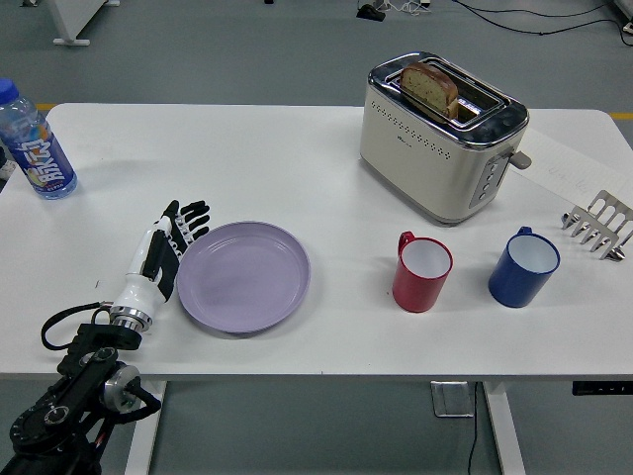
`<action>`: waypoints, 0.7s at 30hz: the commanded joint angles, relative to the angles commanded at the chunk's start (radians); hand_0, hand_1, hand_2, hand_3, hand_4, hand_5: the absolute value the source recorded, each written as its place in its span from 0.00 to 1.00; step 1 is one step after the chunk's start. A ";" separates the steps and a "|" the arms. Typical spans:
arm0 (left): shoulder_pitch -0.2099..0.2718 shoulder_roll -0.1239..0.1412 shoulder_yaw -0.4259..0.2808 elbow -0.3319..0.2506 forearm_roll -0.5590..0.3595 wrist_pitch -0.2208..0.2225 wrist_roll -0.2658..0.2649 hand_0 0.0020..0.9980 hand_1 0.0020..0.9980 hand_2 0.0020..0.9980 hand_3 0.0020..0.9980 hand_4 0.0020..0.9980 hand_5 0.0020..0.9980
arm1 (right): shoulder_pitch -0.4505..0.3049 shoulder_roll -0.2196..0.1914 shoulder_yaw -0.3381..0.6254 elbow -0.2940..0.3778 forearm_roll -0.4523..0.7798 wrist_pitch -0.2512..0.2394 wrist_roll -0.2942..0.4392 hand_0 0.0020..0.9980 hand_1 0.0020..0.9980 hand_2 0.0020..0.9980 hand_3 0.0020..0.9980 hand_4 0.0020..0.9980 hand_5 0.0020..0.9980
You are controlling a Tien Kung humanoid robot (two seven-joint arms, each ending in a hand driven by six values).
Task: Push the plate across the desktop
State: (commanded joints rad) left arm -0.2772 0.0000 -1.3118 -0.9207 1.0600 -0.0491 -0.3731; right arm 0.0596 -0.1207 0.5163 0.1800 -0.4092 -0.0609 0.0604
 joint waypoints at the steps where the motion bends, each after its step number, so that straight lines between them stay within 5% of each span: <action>1: 0.001 0.000 0.004 0.000 -0.001 0.000 0.000 0.81 0.84 0.81 0.72 0.57 1.00 | -0.001 0.000 0.000 0.000 -0.001 0.000 0.000 0.71 0.72 0.79 0.74 0.33 0.27; 21: 0.003 0.000 0.066 -0.020 -0.018 -0.001 -0.002 0.81 0.84 0.81 0.72 0.57 1.00 | -0.006 -0.001 -0.002 0.000 -0.003 0.000 0.000 0.71 0.72 0.79 0.74 0.33 0.27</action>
State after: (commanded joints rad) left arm -0.2738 0.0000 -1.2460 -0.9410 1.0415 -0.0496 -0.3746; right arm 0.0535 -0.1217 0.5147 0.1800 -0.4124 -0.0607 0.0602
